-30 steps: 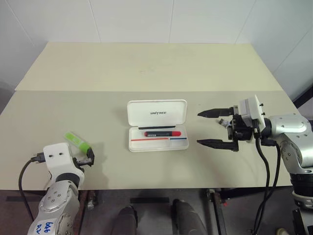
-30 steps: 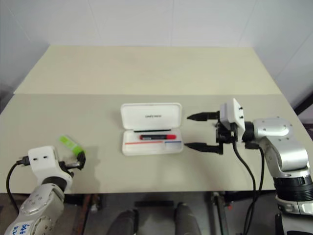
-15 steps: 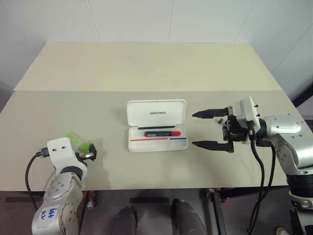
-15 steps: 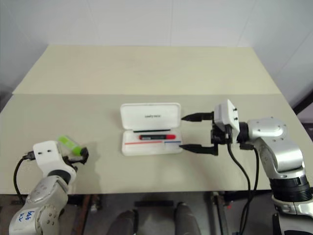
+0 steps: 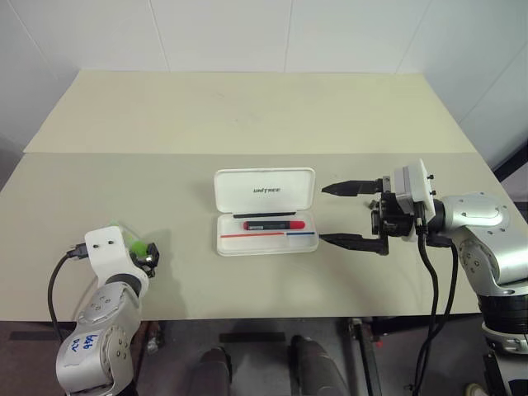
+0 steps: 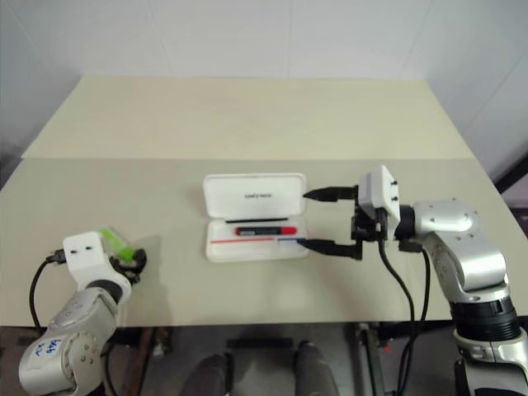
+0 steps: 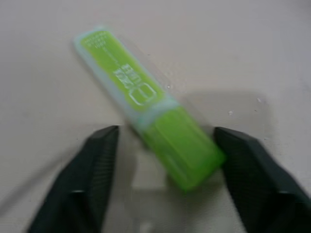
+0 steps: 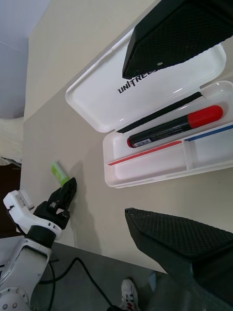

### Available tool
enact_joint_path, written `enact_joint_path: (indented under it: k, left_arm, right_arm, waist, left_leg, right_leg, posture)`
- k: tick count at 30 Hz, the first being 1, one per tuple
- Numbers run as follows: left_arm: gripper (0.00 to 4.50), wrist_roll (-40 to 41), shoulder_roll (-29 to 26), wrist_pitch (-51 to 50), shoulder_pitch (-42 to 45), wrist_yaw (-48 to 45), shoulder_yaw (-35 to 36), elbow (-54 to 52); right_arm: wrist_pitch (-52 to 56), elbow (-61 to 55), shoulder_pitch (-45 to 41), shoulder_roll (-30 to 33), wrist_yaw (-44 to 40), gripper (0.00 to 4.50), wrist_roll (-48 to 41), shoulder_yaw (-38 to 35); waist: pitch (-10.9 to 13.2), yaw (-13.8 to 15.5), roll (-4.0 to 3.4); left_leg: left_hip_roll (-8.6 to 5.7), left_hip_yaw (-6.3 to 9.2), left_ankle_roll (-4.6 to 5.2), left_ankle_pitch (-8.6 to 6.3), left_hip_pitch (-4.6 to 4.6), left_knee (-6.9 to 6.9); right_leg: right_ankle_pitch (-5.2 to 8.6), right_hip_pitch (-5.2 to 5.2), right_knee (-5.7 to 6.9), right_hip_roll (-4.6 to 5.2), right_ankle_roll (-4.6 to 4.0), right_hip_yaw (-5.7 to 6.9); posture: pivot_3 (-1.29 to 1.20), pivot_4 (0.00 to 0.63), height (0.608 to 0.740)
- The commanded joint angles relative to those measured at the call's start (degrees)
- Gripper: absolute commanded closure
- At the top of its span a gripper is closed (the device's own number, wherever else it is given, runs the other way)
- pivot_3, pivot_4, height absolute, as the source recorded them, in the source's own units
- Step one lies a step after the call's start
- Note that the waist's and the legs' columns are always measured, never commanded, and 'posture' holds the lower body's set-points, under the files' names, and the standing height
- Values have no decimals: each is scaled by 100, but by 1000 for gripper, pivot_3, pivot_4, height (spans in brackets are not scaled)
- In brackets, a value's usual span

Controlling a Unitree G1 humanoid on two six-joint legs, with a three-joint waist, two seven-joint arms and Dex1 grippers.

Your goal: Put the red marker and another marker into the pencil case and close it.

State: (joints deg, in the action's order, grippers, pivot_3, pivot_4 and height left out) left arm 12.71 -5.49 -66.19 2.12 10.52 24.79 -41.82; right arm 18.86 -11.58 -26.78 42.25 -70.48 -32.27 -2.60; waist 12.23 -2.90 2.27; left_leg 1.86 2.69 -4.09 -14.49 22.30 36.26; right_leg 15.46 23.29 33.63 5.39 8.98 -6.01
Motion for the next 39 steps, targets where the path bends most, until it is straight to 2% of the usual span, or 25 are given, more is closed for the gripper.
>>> enact_joint_path:
  k: [1, 3, 4, 10, 13, 20, 25, 31, 36, 39]
  left_arm:
    - [2695, -82, -61, -57, 83, -27, 91, 8]
    - [3347, -96, -49, -71, 115, -31, 99, 24]
    - [3501, -115, -55, -65, 126, -32, 94, 31]
    - [3498, -145, 64, 217, 243, 13, 202, 93]
    - [3498, -170, -39, 1126, 408, -122, 155, 274]
    - [3498, 233, -300, 2524, 719, -981, -2, 568]
    - [3498, 1007, -785, 3363, 1067, -2338, -77, 1041]
    - [3498, 1476, -1857, 3947, 1919, -3696, -131, 2030]
    - [3498, 1864, -2659, 4761, 2132, -6177, -1025, 2312]
    - [3498, 2045, -2902, 4914, 2121, -7080, -1421, 2439]
  right_arm:
    - [-97, -156, -105, -20, 40, 0, -97, -142]
    - [-113, -137, -119, -30, 42, 0, -87, -139]
    - [-122, -131, -123, -33, 45, 0, -82, -139]
    - [-167, -106, -94, -20, 37, 0, -55, -157]
    - [-237, -66, -55, -25, 71, 0, 26, -138]
    - [-335, 48, 64, 65, 87, 0, 95, -241]
    - [-388, 110, 176, 227, 185, 0, 133, -455]
    - [-330, 48, 420, 502, 142, 0, 37, -834]
    - [147, -713, 798, 728, 315, 0, -521, -1348]
    - [562, -1311, 875, 771, 553, 0, -986, -1484]
  waist:
    - [0, 1, 0]
    - [0, 8, 0]
    - [0, 13, 0]
    - [0, 19, 0]
    - [1, 30, 1]
    - [0, 93, 1]
    - [0, 121, 1]
    - [1, 123, 1]
    - [1, 123, 0]
    - [2, 97, -3]
  left_leg:
    - [0, 0, 0, 0, 0, -1]
    - [0, 0, 0, 0, 0, 0]
    - [0, 0, 0, 0, 0, 0]
    - [0, 0, 0, 1, -1, 1]
    - [0, 0, 0, 1, 0, 0]
    - [0, -3, -1, 1, 1, -6]
    - [0, -3, -1, 1, 3, -11]
    - [0, -3, -1, 1, 3, -13]
    - [0, -6, 0, -1, 4, -19]
    - [3, -6, -3, -7, 4, -28]
  right_leg:
    - [0, 0, 0, 0, 0, 0]
    - [0, 0, 0, 0, 0, 0]
    - [0, 0, 0, 0, 0, 0]
    - [-1, 0, 0, 0, -1, 0]
    - [-2, 0, -1, 0, -1, 0]
    - [-3, 0, -8, 1, 0, 0]
    - [-4, 3, -8, 0, -1, 1]
    - [-4, 3, -9, 1, -1, 2]
    - [-4, 4, -10, 2, 0, 2]
    - [-9, 10, -7, 0, 10, 2]
  posture:
    - [0, 150, 740]
    - [0, 150, 740]
    - [0, 150, 740]
    - [0, 150, 740]
    - [0, 150, 740]
    - [0, 150, 740]
    - [0, 150, 740]
    - [0, 150, 740]
    - [0, 150, 740]
    - [0, 150, 740]
